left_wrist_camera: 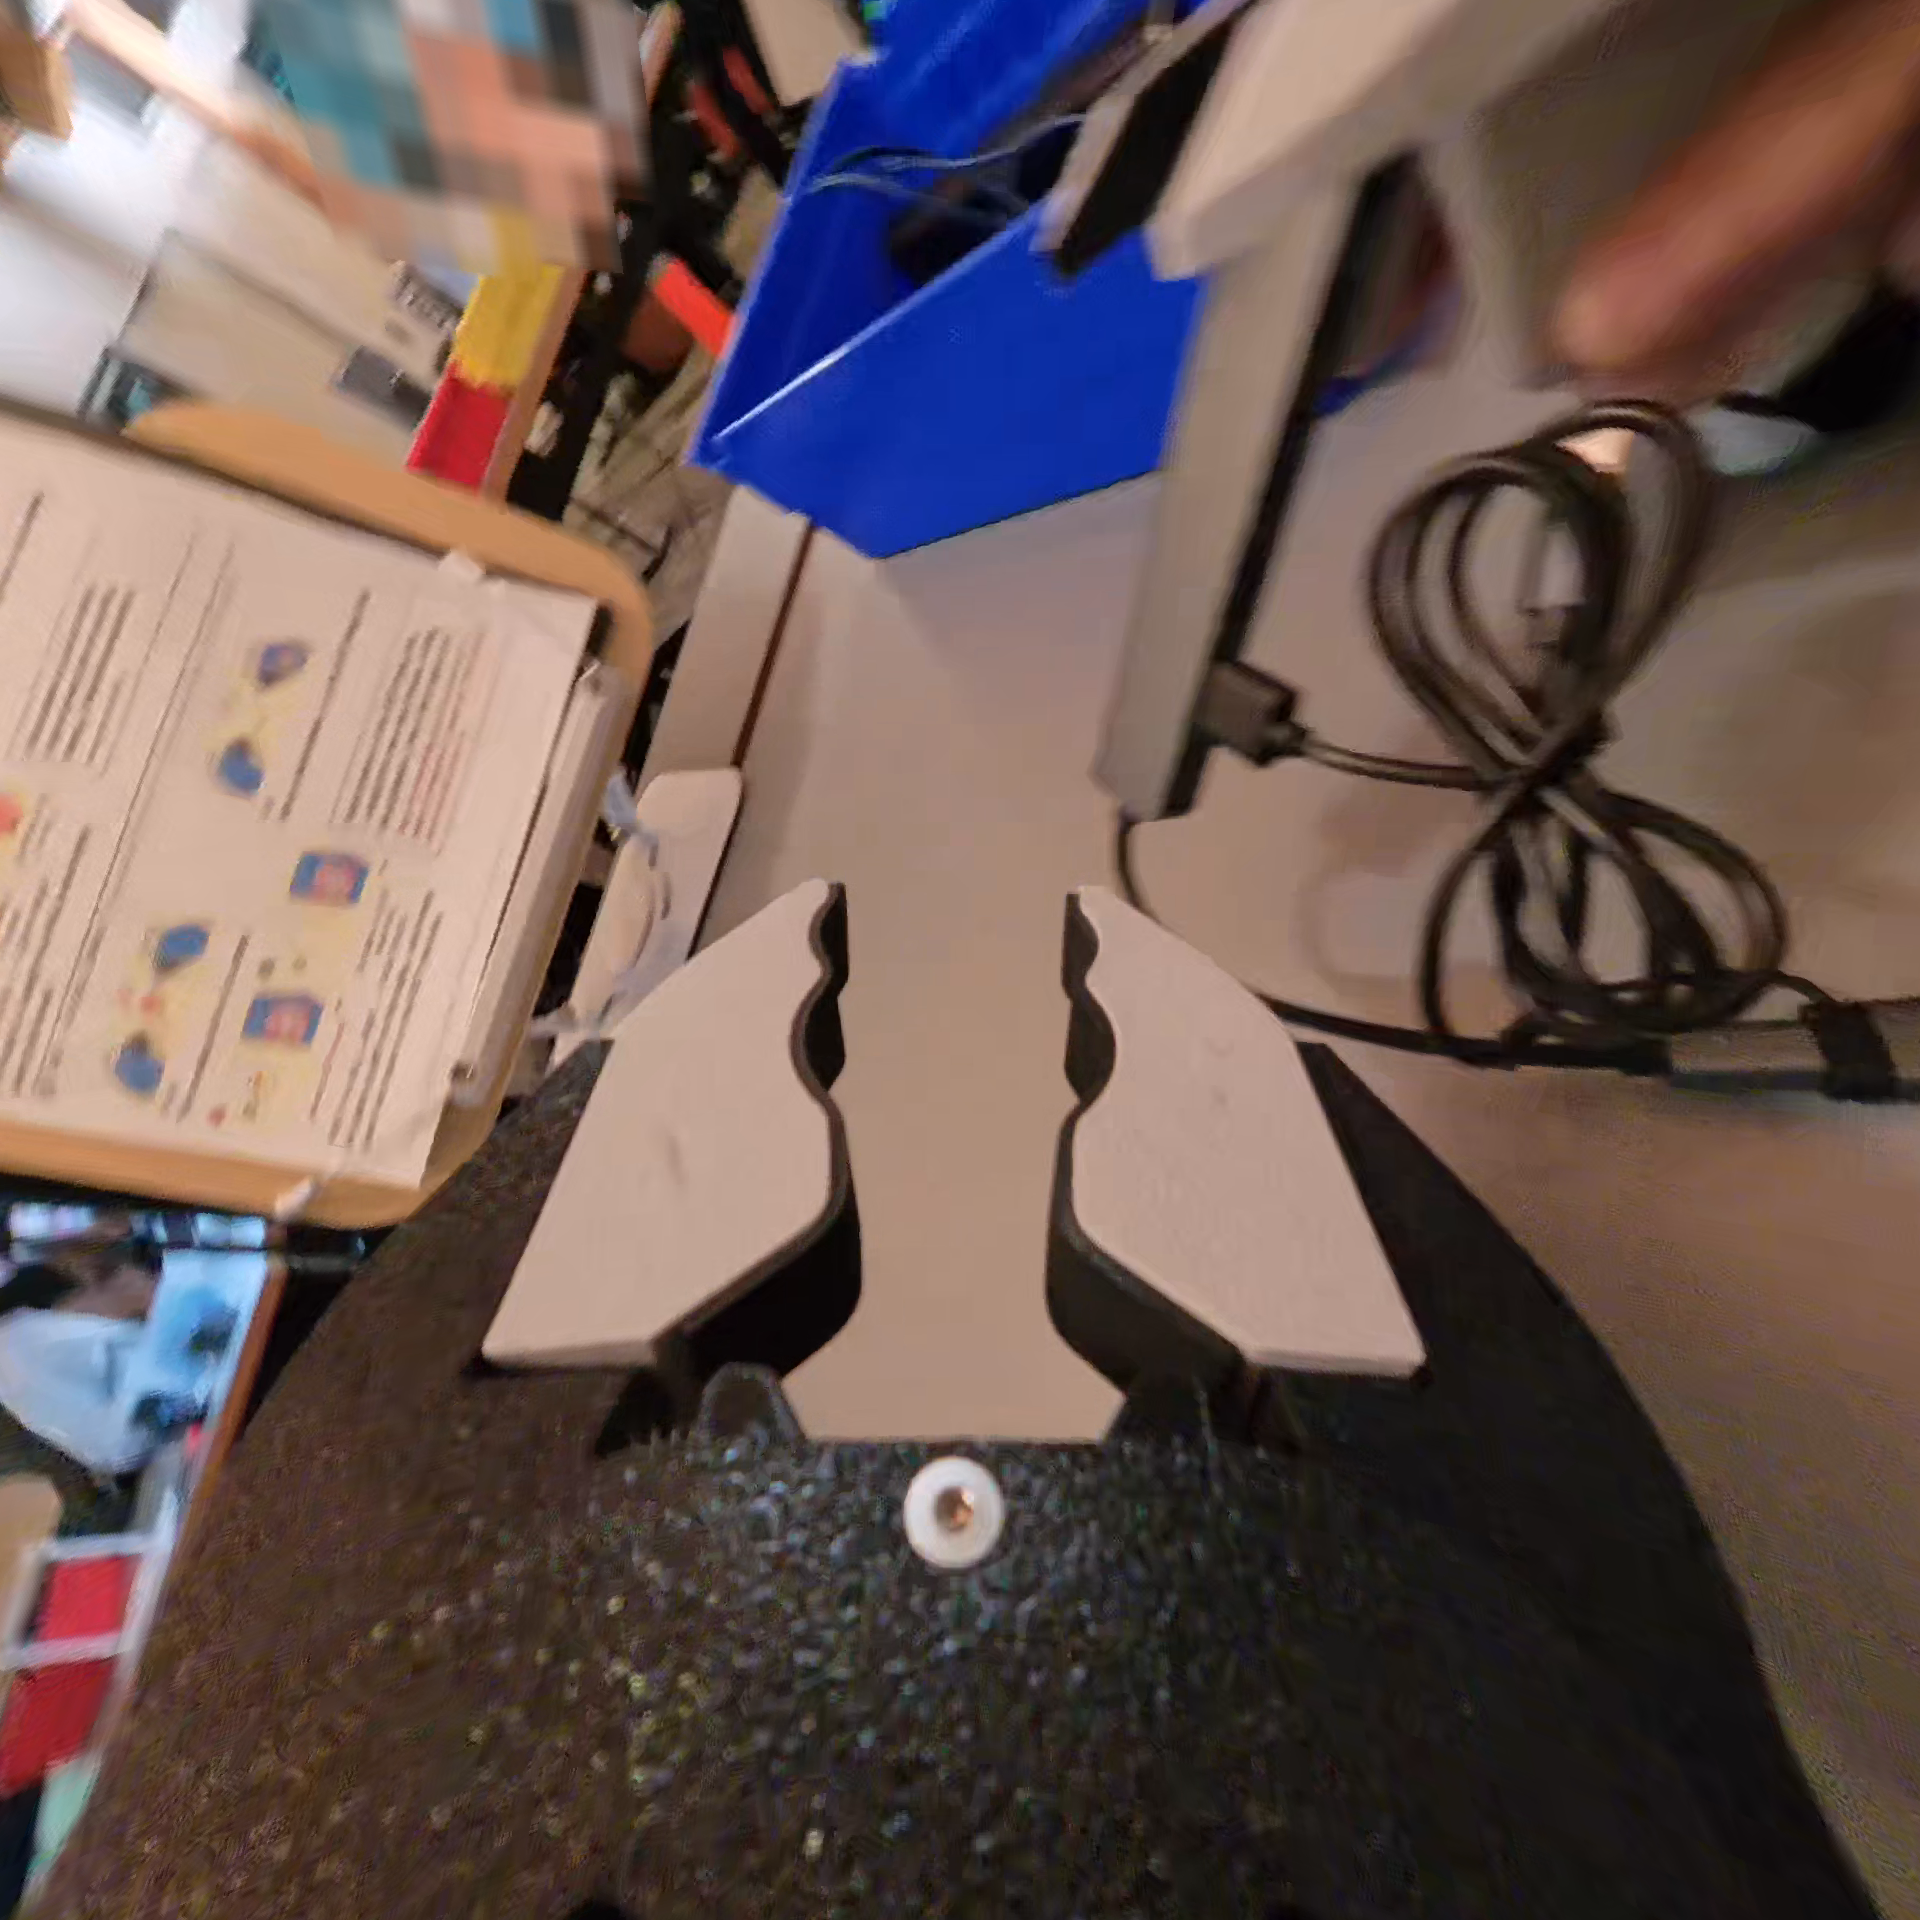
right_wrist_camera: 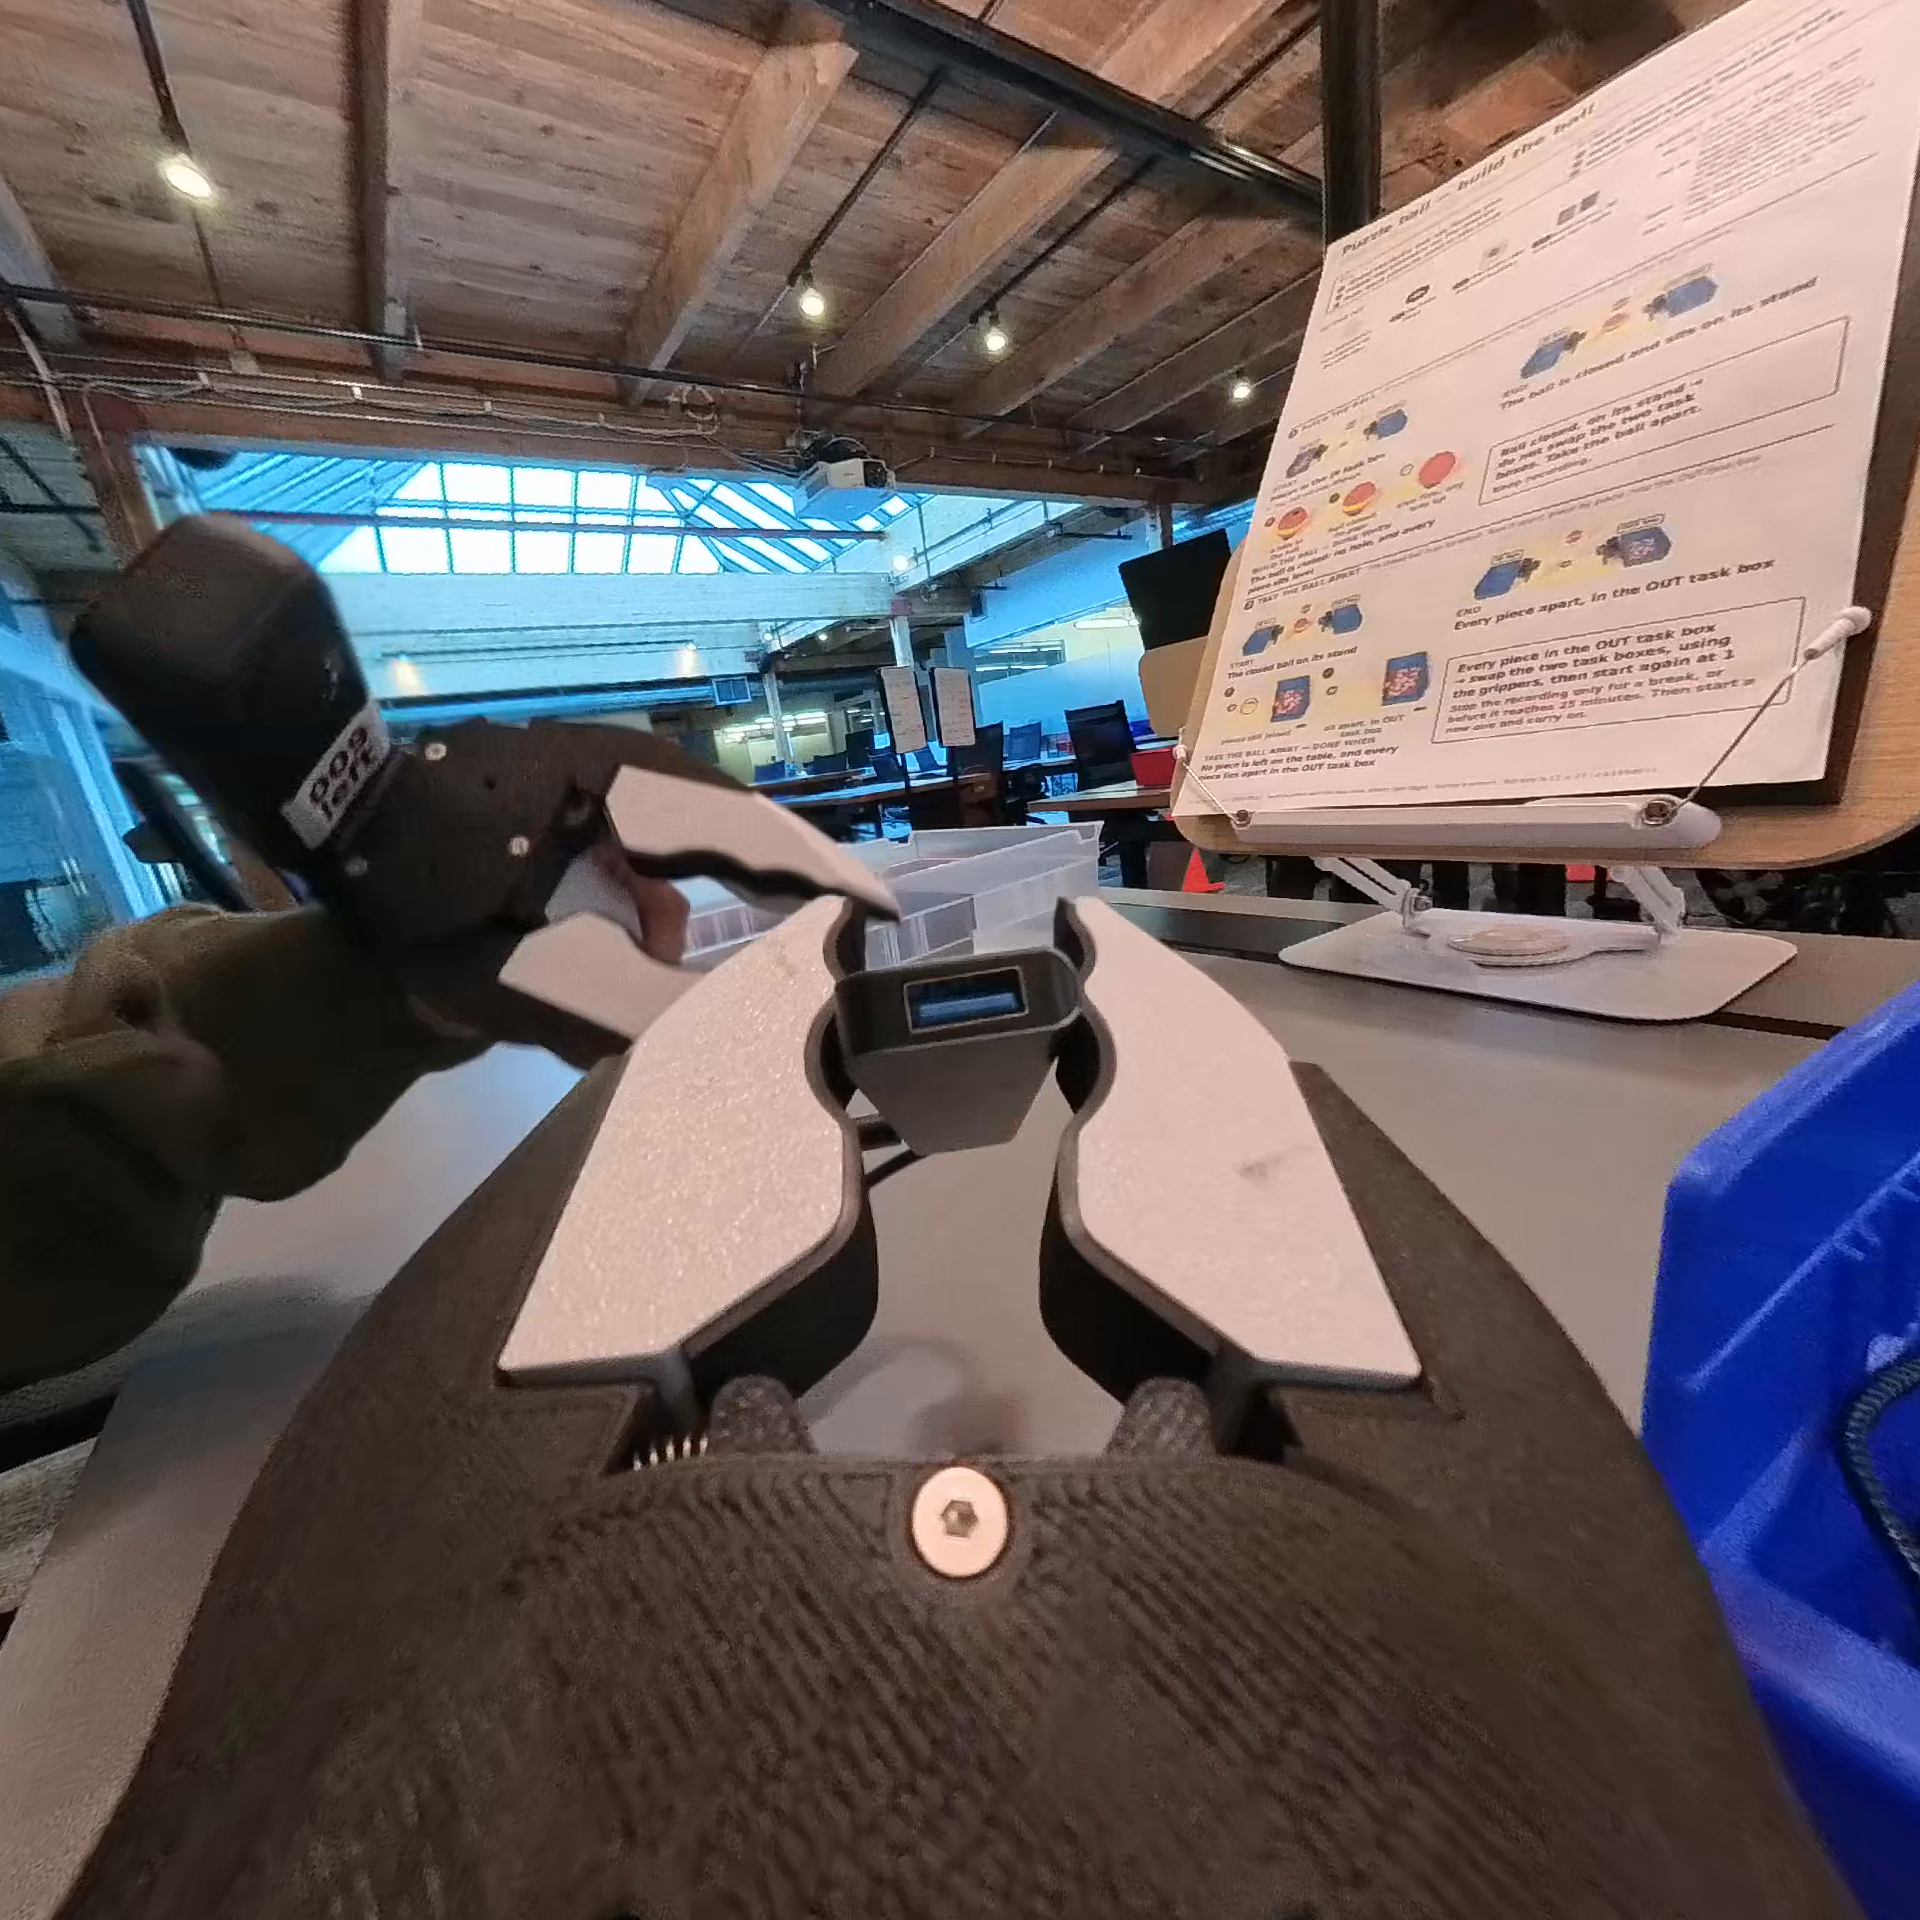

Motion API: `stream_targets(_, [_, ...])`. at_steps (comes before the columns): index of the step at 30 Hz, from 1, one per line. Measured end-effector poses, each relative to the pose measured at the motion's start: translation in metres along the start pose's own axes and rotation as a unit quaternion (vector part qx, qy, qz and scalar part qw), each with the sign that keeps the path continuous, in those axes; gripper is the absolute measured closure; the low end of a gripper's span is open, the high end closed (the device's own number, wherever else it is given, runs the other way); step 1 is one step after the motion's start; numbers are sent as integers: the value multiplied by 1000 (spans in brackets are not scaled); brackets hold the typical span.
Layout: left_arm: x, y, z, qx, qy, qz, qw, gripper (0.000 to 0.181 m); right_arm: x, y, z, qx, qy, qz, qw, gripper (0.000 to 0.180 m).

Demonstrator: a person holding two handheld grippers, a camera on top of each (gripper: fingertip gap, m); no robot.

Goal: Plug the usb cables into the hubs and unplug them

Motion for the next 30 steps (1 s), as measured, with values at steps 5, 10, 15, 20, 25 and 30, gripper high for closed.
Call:
stream_targets(5, [43,5,-23,-29,-77,-70,994,142,-4,-1,-1,-4,16,1,1000,144])
stream_targets(10, [45,2,-42,-43,-13,-123,991,163,-4,-1,-1,-1,7,3,1000,144])
stream_targets(15, [19,6,-27,-41,121,-203,971,168,-2,0,-1,0,15,-12,1000,144])
stream_targets(20, [-5,21,-3,-42,186,-332,924,170,-14,-7,-6,-37,55,18,998,131])
stream_targets(25, [-13,23,5,-46,195,-389,899,170,-23,-12,-8,-58,63,57,995,126])
stream_targets(30, [-16,23,8,-44,214,-416,883,171,-22,-13,-8,-63,60,52,995,124])
Point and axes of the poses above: each gripper's, where its closed fingertips meet, z back along the fingers, y out of its top, x = y × z across the jaws, the point moved 3 cm from there along z, back along the fingers
